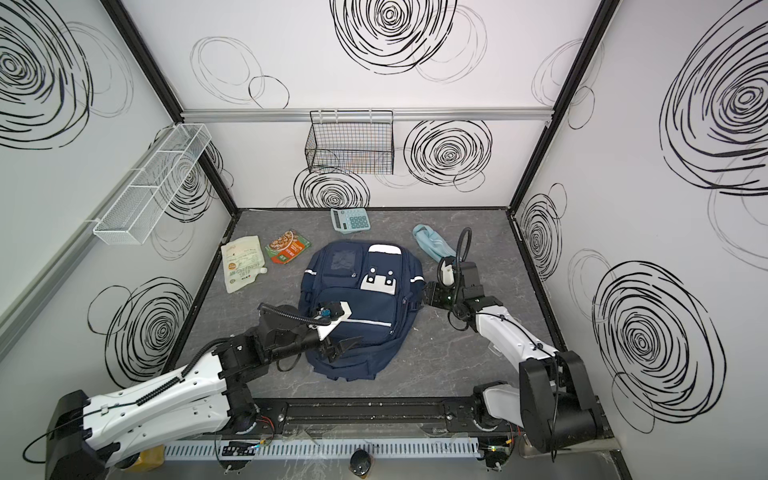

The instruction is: Pack the student bag

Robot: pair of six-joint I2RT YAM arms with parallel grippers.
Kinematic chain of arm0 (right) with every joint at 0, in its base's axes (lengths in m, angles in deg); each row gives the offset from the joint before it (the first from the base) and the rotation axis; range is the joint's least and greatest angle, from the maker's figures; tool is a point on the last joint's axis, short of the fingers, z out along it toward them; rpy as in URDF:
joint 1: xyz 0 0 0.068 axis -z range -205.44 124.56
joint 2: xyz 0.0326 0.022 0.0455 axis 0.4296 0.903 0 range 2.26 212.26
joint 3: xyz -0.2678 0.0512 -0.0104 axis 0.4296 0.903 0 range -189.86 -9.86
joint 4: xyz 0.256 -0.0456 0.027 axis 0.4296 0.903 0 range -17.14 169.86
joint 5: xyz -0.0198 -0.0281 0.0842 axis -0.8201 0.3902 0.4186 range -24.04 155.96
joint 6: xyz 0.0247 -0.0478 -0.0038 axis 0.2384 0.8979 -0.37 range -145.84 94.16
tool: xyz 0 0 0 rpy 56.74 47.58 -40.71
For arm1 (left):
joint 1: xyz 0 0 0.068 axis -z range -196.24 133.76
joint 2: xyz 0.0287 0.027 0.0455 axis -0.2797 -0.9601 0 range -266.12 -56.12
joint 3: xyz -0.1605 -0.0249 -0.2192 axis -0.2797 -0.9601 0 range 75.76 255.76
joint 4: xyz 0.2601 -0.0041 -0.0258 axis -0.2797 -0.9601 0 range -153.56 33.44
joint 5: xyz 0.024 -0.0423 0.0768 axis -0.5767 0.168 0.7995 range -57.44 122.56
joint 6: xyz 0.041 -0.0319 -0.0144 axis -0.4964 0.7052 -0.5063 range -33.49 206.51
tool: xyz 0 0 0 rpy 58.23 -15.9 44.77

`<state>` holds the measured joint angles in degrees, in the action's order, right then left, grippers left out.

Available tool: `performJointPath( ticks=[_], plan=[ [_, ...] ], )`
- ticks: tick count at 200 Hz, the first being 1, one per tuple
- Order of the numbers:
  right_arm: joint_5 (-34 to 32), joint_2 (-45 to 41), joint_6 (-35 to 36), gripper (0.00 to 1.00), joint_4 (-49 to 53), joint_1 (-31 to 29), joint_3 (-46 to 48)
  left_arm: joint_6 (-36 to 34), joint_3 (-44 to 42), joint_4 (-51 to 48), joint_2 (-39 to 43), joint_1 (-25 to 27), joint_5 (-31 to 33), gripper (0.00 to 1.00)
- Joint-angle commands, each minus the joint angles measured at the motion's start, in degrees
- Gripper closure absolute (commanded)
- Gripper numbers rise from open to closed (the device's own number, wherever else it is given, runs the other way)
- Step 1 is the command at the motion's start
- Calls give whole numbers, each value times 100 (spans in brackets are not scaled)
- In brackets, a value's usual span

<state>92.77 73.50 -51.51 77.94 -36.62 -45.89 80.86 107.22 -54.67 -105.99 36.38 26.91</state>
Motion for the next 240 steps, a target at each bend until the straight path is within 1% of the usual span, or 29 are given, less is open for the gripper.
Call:
performJointPath(
  ticks=[1, 17, 27, 37, 51, 66, 77, 94, 106, 123, 146, 169, 186, 207, 227, 240],
  plan=[
    [44, -143, 64, 46, 336, 7, -42, 343, 188, 161, -204, -55, 385, 18],
    [319, -338, 10, 50, 323, -186, 159, 422, 257, -104, -430, -72, 583, 19],
    [274, -451, 9, 52, 267, -392, 262, 384, 324, -258, -604, -80, 649, 20],
    [196, -537, 167, 53, 95, -599, 373, 299, 389, -408, -775, -81, 726, 21],
    [133, -559, 316, 52, -296, -733, 518, 197, 469, -506, -992, -77, 838, 22],
    [210, -450, 127, 47, -800, -688, 601, 147, 552, -532, -1174, -43, 871, 22],
    [347, -275, 5, 46, -1111, -690, 545, 145, 603, -523, -1314, 31, 915, 22],
    [316, 116, -117, 46, -1341, -755, 341, 162, 611, -454, -1508, 137, 1049, 22],
    [134, 492, -269, 44, -1144, -742, 85, 273, 598, -330, -1676, 193, 1230, 22],
    [251, 1080, -321, 43, -869, -652, -229, 386, 647, -168, -2002, 367, 1345, 21],
    [333, 1505, -534, 42, -1160, -618, -190, 419, 763, 41, -2509, 671, 1578, 20],
    [595, 1715, -753, 43, -1557, -543, -93, 525, 938, 57, -3063, 757, 1678, 20],
    [948, 1766, -939, 48, -2004, -498, 51, 569, 945, 148, -3309, 767, 1716, 21],
    [1271, 1733, -1052, 59, -2451, -499, 189, 617, 885, 308, -3428, 768, 1734, 22],
    [1331, 1670, -1058, 72, -2591, -499, 253, 633, 836, 407, -3485, 764, 1734, 24],
    [1348, 1626, -1003, 78, -2560, -498, 259, 635, 827, 446, -3510, 748, 1767, 24]
  ],
)
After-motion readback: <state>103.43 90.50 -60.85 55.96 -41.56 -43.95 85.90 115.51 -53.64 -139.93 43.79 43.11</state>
